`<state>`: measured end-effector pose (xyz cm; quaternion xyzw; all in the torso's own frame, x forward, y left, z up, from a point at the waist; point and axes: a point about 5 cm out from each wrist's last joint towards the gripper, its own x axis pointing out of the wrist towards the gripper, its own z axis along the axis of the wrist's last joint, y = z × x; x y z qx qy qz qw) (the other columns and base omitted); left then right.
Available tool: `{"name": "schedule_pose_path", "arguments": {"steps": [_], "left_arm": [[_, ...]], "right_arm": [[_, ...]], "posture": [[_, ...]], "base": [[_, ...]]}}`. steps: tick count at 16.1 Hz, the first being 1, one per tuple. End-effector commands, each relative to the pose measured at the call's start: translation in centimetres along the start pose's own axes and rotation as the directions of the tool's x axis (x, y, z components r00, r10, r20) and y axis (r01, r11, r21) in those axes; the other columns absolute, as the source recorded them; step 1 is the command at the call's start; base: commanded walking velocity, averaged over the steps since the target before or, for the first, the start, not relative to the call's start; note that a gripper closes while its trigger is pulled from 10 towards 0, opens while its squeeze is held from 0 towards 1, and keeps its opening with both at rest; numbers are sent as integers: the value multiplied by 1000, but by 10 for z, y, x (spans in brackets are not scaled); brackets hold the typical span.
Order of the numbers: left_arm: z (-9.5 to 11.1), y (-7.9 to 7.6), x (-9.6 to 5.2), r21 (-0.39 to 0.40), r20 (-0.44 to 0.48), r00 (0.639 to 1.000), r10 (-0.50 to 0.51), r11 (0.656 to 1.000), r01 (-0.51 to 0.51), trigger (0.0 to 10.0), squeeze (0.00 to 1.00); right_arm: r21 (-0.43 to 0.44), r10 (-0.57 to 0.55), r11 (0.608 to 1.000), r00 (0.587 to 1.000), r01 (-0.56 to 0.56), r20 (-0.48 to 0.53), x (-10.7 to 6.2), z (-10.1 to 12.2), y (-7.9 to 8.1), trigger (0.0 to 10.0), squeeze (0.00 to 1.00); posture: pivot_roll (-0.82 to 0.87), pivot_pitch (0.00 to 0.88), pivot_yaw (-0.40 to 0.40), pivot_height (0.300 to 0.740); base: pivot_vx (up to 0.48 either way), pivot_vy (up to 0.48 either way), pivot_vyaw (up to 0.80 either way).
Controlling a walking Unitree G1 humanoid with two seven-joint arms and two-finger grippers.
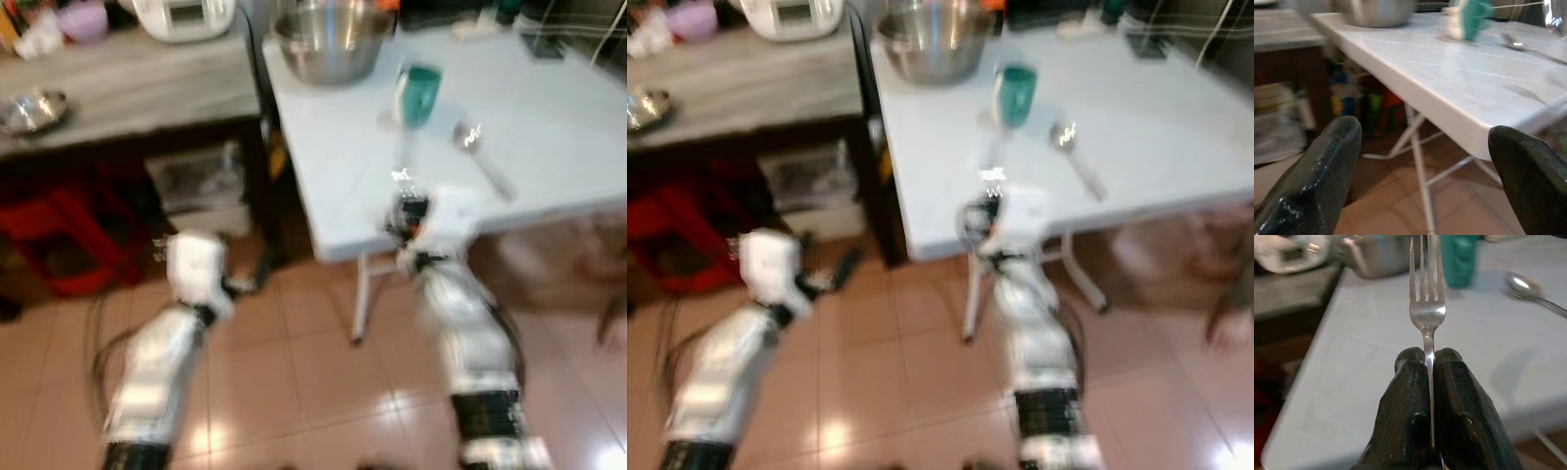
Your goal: Setting the table
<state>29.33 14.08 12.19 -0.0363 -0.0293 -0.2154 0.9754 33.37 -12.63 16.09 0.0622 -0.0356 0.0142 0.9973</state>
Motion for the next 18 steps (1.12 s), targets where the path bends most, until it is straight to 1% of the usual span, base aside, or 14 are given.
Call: {"name": "schedule_pose_path", "arguments": {"steps": [1, 6, 7, 9, 18], "left_arm": [[-2, 9, -4, 19, -15, 999, 43, 999, -43, 10000, 0], [-3, 16, 0, 23, -11, 995, 97, 995, -96, 10000, 0], [-3, 17, 1, 24, -13, 995, 102, 995, -102, 10000, 0], [-3, 17, 2, 22, -12, 994, 104, 994, -104, 10000, 0], [-5, 17, 6, 22, -12, 994, 106, 994, -106, 10000, 0]], "right_arm": [[11, 22, 1000, 999, -23, 28, 0, 6, 8, 10000, 0], [-28, 24, 999, 999, -23, 39, -2, 5, 5, 10000, 0], [-30, 23, 999, 999, -22, 40, -2, 5, 5, 10000, 0], [-29, 21, 999, 999, -20, 41, -2, 6, 5, 10000, 0], [-27, 8, 1000, 999, -6, 39, -2, 4, 3, 10000, 0]], "posture": [[-155, 119, 77, 740], [-158, 105, 78, 740], [-159, 105, 78, 740], [-161, 104, 79, 740], [-162, 93, 83, 740]], "base": [[0, 480, 0], [0, 480, 0], [0, 480, 525], [0, 480, 550], [0, 479, 0]]}}
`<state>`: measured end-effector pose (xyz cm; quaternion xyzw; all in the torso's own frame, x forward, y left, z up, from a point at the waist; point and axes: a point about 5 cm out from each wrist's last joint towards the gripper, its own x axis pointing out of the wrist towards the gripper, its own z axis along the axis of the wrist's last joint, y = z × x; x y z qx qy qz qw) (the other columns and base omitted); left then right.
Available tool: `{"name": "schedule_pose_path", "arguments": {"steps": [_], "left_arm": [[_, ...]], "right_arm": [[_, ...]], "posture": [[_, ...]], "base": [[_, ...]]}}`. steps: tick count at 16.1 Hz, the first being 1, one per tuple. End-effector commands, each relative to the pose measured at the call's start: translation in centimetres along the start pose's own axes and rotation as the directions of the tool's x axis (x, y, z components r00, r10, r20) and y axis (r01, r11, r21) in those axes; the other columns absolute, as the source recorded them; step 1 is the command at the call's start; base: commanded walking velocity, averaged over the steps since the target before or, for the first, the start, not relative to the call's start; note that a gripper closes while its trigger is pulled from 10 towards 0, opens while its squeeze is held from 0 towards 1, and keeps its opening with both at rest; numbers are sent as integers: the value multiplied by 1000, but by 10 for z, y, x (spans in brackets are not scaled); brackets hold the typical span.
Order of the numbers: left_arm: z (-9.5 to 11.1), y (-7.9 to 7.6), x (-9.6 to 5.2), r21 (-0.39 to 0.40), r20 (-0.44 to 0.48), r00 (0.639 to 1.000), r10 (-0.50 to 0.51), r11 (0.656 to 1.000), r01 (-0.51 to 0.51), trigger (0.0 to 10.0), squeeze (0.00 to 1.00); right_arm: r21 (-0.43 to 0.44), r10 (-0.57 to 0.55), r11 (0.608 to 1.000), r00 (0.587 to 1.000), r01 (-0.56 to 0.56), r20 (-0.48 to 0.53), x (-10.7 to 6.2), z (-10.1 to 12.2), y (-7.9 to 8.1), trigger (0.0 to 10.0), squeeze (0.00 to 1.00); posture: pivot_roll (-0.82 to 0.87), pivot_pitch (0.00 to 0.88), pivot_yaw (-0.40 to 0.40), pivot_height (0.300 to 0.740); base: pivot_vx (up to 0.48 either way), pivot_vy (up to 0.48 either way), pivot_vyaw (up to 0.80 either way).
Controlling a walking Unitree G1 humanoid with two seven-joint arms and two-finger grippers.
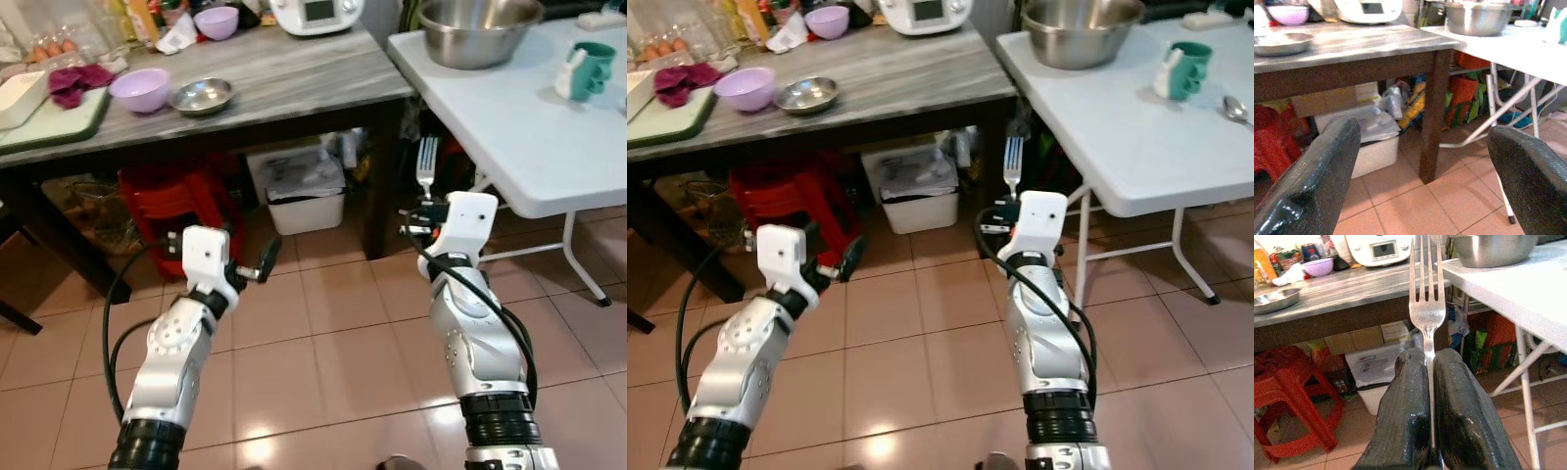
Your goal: Setting the table
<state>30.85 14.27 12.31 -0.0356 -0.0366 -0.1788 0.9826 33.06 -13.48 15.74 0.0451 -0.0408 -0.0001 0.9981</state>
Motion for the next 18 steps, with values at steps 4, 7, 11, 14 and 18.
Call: {"name": "schedule_pose_path", "arguments": {"steps": [4, 7, 11, 14, 18], "left_arm": [[-5, 9, -5, 12, -18, 999, 37, 999, -36, 10000, 0], [-4, 7, -5, 4, -10, 999, 39, 999, -39, 10000, 0], [-5, 5, -5, -19, -12, 999, 31, 999, -31, 10000, 0], [-3, 5, -5, -23, 0, 1000, 14, 1000, -14, 10000, 0], [-2, 4, -5, -32, 1, 1000, 1, 1000, -1, 10000, 0]], "right_arm": [[7, 35, 999, 999, -35, 28, 2, 7, 11, 10000, 0], [3, 39, 999, 999, -39, 25, 2, 6, 11, 10000, 0], [-4, 46, 999, 999, -46, 25, 2, 6, 12, 10000, 0], [-1, 47, 999, 998, -47, 28, 3, 7, 13, 10000, 0], [3, 46, 999, 999, -46, 25, 2, 5, 13, 10000, 0]], "posture": [[-161, 89, 80, 740], [-161, 87, 78, 740], [-161, 89, 75, 740], [-161, 87, 76, 740], [-163, 88, 83, 740]], "base": [[0, 330, 0], [0, 0, 0], [0, 0, 0], [96, 0, 348], [377, 0, 216]]}}
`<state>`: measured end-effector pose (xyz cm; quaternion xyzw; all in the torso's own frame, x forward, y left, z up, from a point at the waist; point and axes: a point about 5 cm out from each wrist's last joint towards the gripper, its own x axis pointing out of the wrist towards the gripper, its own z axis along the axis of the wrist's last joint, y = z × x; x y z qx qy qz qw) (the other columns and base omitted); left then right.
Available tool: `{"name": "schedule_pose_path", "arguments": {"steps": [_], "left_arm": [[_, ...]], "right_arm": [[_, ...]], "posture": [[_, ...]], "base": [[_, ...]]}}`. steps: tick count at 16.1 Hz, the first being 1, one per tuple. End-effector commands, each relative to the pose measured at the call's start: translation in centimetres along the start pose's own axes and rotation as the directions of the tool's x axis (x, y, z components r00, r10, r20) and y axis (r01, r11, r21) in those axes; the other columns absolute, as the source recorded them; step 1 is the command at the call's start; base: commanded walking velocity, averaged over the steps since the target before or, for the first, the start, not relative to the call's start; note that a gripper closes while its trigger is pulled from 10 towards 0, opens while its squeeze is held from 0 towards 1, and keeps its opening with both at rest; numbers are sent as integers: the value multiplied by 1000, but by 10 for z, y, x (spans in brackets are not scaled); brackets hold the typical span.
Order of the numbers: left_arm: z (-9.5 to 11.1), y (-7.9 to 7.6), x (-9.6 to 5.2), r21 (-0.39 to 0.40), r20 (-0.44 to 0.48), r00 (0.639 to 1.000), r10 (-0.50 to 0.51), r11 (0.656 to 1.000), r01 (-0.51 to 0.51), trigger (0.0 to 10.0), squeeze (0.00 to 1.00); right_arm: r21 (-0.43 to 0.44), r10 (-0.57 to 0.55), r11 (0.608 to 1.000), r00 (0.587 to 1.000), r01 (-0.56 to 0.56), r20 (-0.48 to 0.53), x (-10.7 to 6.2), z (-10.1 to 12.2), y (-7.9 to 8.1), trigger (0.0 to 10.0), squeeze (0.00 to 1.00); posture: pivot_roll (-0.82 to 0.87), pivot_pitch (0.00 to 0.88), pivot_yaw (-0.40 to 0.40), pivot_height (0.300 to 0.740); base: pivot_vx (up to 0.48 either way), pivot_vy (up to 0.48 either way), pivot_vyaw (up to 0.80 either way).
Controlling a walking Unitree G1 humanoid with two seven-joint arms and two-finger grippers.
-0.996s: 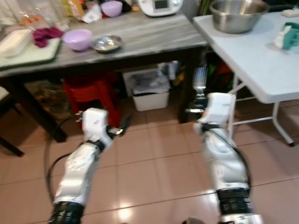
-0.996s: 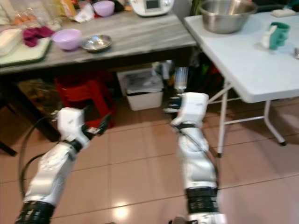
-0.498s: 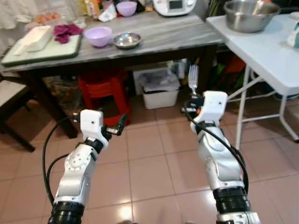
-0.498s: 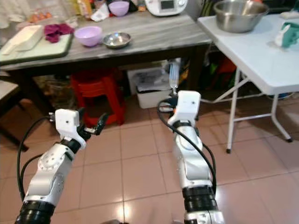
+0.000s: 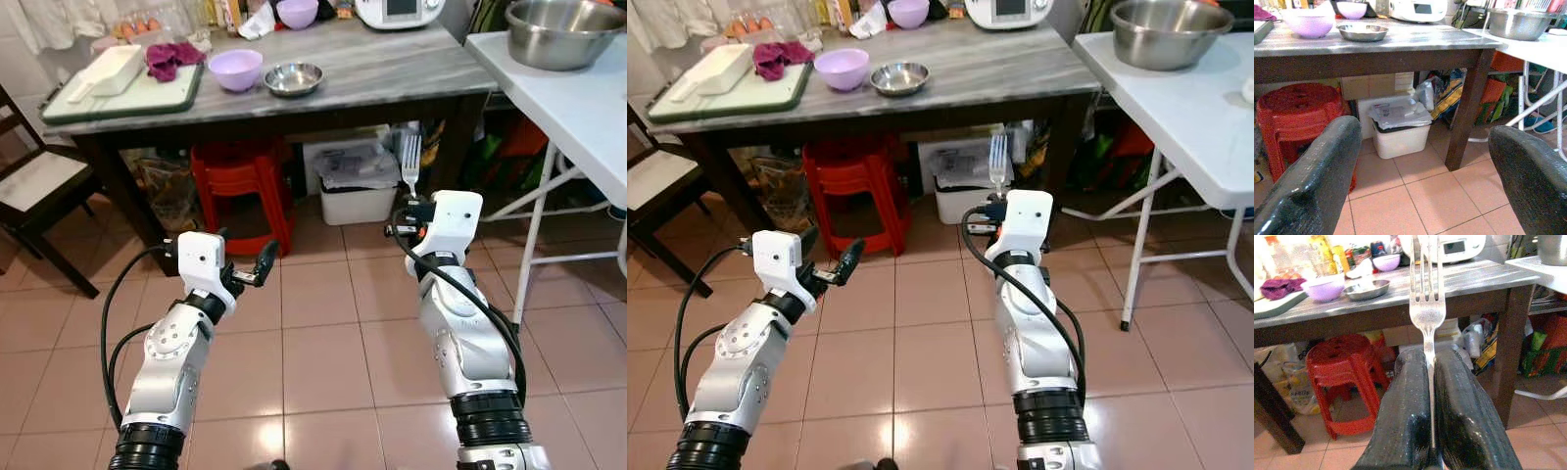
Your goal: Setting the table
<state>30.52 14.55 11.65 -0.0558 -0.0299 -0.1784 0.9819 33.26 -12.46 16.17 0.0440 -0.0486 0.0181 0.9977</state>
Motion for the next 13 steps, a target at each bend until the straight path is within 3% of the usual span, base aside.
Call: {"name": "schedule_pose_path", "arguments": {"steps": [1, 13], "left_arm": [[4, 1, 0, 8, 6, 1000, -7, 1000, 7, 10000, 0], [3, 0, 1, 3, -1, 1000, -16, 1000, 16, 10000, 0]], "right_arm": [[5, 6, 1000, 1000, -6, 9, -1, 1, 2, 10000, 0], [5, 9, 1000, 1000, -9, 2, 0, 0, 3, 10000, 0]], "posture": [[-163, 88, 84, 740], [-162, 90, 86, 740]], "base": [[480, 0, 0], [480, 0, 0]]}}
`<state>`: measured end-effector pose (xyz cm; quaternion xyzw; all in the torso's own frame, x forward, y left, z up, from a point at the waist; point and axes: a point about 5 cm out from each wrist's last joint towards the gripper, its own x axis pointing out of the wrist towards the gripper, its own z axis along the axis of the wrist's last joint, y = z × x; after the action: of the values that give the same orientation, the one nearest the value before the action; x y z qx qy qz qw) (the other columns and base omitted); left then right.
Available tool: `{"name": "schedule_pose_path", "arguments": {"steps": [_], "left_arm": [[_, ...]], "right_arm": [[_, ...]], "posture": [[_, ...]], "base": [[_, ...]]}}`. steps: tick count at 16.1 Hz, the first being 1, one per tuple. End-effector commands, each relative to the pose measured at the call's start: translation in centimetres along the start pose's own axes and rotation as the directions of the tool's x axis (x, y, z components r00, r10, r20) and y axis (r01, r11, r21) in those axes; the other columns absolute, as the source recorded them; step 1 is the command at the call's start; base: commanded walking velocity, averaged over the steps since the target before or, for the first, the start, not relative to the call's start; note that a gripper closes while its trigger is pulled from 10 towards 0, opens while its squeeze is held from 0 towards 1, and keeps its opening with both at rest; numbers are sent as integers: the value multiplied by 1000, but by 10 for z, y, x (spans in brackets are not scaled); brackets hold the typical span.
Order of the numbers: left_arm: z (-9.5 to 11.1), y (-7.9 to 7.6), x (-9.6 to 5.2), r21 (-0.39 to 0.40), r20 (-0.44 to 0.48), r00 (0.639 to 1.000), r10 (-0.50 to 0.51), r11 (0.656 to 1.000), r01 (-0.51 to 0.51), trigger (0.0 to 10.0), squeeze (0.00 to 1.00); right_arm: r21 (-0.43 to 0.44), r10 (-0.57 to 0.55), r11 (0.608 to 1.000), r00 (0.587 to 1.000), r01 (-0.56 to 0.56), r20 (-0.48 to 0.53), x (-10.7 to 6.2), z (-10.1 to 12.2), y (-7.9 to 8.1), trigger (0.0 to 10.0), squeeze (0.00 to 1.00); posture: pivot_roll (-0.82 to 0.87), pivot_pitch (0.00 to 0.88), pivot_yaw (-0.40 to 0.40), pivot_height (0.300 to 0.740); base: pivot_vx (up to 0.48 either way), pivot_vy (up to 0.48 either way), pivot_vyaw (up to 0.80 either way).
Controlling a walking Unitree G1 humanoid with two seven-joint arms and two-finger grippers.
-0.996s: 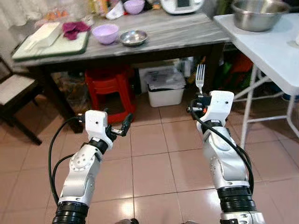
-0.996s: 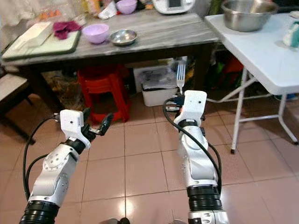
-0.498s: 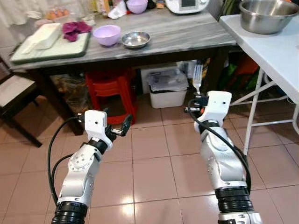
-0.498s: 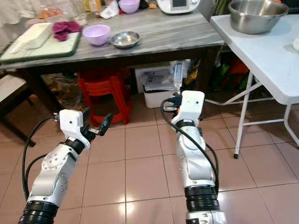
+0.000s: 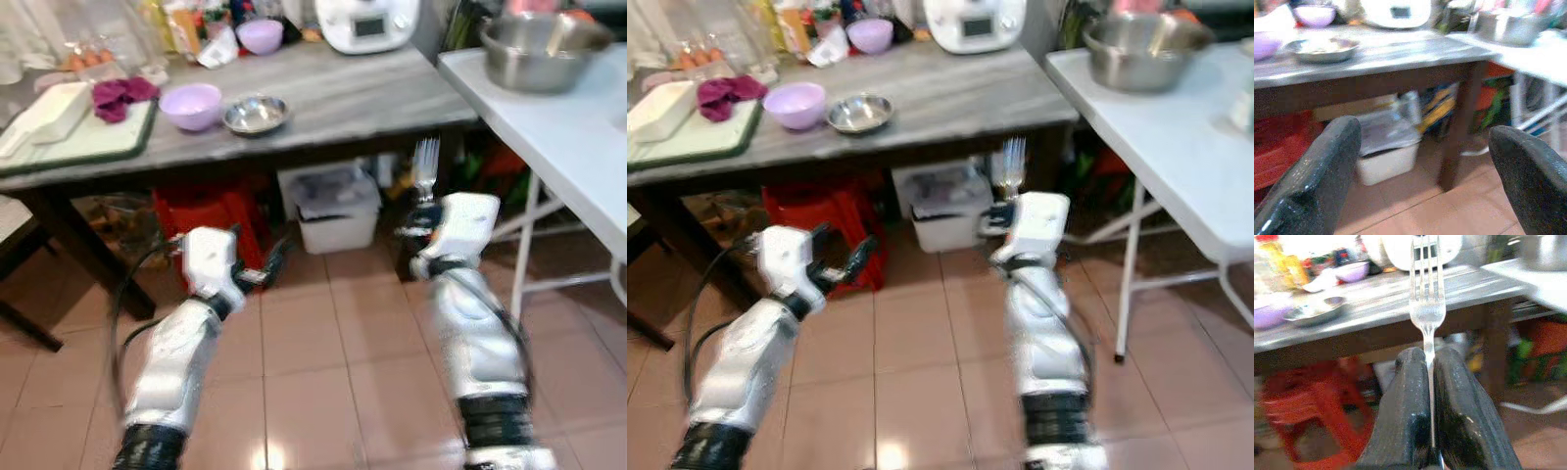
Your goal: Setting the table
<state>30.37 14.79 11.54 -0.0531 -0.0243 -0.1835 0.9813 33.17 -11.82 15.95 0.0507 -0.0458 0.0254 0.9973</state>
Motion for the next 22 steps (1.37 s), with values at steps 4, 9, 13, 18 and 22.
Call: {"name": "schedule_pose_path", "arguments": {"steps": [4, 9, 13, 18, 22], "left_arm": [[3, -4, 5, -4, 11, 1000, -10, 1000, 10, 10000, 0], [4, -7, 6, -11, 16, 1000, -15, 1000, 15, 10000, 0], [3, -8, 6, -12, 14, 1000, -20, 1000, 20, 10000, 0], [2, -9, 7, -13, 14, 1000, -24, 1000, 24, 10000, 0], [2, -9, 6, -13, 13, 1000, -24, 1000, 24, 10000, 0]], "right_arm": [[-17, -1, 1000, 1000, 1, 14, 2, 4, -4, 10000, 0], [-15, -7, 1000, 1000, 7, 15, 3, 5, -5, 10000, 0], [-17, -11, 1000, 1000, 11, 14, 2, 4, -5, 10000, 0], [3, -20, 1000, 1000, 20, 9, 4, 4, -6, 10000, 0], [-3, -17, 1000, 1000, 17, 10, 4, 4, -6, 10000, 0]], "posture": [[-166, 87, 86, 740], [-168, 87, 85, 740], [-168, 88, 83, 740], [-167, 86, 82, 740], [-166, 84, 80, 740]], "base": [[480, 0, 600], [480, 0, 320], [480, 0, 0], [480, 0, 0], [480, 0, 0]]}}
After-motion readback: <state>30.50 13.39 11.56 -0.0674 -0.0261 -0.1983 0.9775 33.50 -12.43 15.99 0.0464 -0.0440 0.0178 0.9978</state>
